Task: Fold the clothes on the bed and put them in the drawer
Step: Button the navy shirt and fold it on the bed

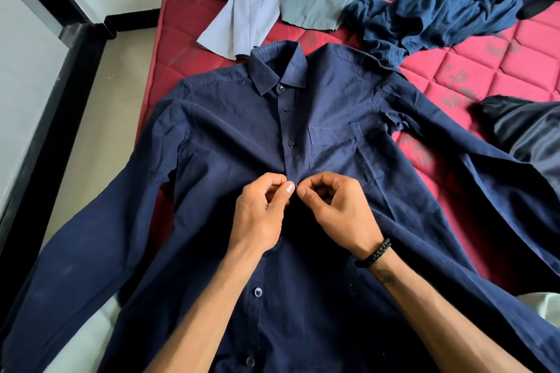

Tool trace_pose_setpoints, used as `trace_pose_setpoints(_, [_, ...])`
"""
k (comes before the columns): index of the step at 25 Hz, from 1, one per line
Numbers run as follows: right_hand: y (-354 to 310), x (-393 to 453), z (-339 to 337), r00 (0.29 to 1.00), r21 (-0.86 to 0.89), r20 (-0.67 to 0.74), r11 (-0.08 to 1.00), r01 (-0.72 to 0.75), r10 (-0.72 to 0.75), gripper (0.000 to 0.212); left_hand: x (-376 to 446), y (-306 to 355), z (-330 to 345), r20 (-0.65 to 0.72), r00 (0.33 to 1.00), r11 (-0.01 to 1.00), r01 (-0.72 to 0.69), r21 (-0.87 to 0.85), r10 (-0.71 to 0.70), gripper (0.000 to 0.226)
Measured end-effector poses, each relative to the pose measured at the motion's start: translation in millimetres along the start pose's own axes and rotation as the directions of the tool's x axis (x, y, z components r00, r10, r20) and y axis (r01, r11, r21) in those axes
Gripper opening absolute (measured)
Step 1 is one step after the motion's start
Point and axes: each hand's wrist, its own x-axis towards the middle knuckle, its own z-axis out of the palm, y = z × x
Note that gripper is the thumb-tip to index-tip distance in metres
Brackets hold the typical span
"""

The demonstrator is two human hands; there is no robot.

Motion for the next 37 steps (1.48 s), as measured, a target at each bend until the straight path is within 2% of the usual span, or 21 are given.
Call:
trace_pose_setpoints(2, [0, -1, 1, 0.999, -0.018, -0.032, 1.0, 0.0, -0.001, 0.009, 3, -2, 0, -0.003, 1.0, 1.0, -0.014, 0.004, 0.014, 0.019])
trace_pose_setpoints(4, [-1, -4, 6, 0.992, -0.069, -0.114, 0.997, 0.037, -0.045, 0.009, 3, -1, 0, -0.043, 0.999, 0.999, -0.027, -0.037, 0.026, 0.007])
trace_pose_setpoints(6, [-1, -8, 13, 0.964, -0.206, -0.209, 0.971, 0.119, -0.163, 0.01, 0, 1, 2, -0.104, 0.994, 0.997, -0.05, -0.063, 0.043, 0.005])
trace_pose_setpoints(8, [1, -12, 18, 0.928, -0.392, -0.243, 0.904, 0.173, -0.283, 0.013, -3, 0, 5, -0.136, 0.99, 0.995, -0.048, -0.089, 0.035, 0.007])
trace_pose_setpoints(10, [2, -15, 23, 0.901, -0.497, -0.262, 0.849, 0.182, -0.347, 0.014, -4, -1, 8, -0.14, 0.99, 0.987, -0.012, -0.163, -0.011, 0.008])
trace_pose_setpoints(13, [6, -19, 28, 0.869, -0.549, -0.269, 0.807, 0.216, -0.415, 0.012, -4, 0, 11, -0.126, 0.984, 0.945, 0.081, -0.318, -0.127, 0.013])
trace_pose_setpoints(15, [5, -18, 30, 0.892, -0.456, -0.275, 0.866, 0.208, -0.359, 0.009, -5, 1, 12, -0.105, 0.98, 0.911, 0.114, -0.396, -0.169, 0.022])
trace_pose_setpoints(17, [-1, -17, 29, 0.939, -0.189, -0.294, 0.974, 0.124, -0.177, 0.008, -5, 0, 13, -0.087, 0.981, 0.892, 0.119, -0.435, -0.173, 0.03])
trace_pose_setpoints(19, [-6, -14, 25, 0.967, 0.052, -0.254, 0.999, 0.013, 0.001, 0.006, -5, -2, 12, -0.072, 0.984, 0.897, 0.116, -0.427, -0.162, 0.034])
trace_pose_setpoints(23, [-9, -2, 11, 0.982, 0.305, -0.049, 0.939, -0.161, 0.184, 0.014, -6, 4, 7, -0.012, 1.0, 0.941, 0.013, -0.338, -0.019, 0.036])
trace_pose_setpoints(25, [-6, 2, 5, 0.977, 0.399, 0.058, 0.892, -0.212, 0.207, 0.015, -5, 6, 4, -0.056, 0.986, 0.98, -0.163, -0.113, 0.157, 0.034])
trace_pose_setpoints(27, [-6, 4, 2, 0.97, 0.373, 0.141, 0.897, -0.237, 0.198, 0.013, -7, 5, 4, -0.096, 0.944, 0.943, -0.302, 0.139, 0.316, 0.031])
trace_pose_setpoints(29, [-8, 6, -2, 0.958, 0.29, 0.183, 0.919, -0.266, 0.22, 0.013, -7, 6, 2, -0.094, 0.938, 0.926, -0.309, 0.219, 0.335, 0.028])
trace_pose_setpoints(30, [-11, 7, -5, 0.962, 0.237, 0.151, 0.937, -0.258, 0.227, 0.014, -6, 6, -1, -0.092, 0.944, 0.93, -0.291, 0.226, 0.317, 0.026])
trace_pose_setpoints(33, [-22, -4, -27, 0.995, -0.046, -0.063, 0.995, -0.085, 0.082, 0.011, -14, 6, -22, -0.025, 0.969, 0.922, -0.226, 0.313, 0.246, 0.009])
trace_pose_setpoints(35, [-34, -31, -38, 0.993, -0.207, -0.112, 0.978, -0.002, -0.021, 0.009, -36, -2, -35, 0.094, 0.973, 0.853, -0.231, 0.467, 0.211, 0.011])
trace_pose_setpoints(37, [-37, -70, -29, 0.994, -0.435, -0.082, 0.9, 0.031, -0.074, 0.022, -65, -15, -39, 0.177, 0.964, 0.769, -0.263, 0.582, 0.197, 0.025])
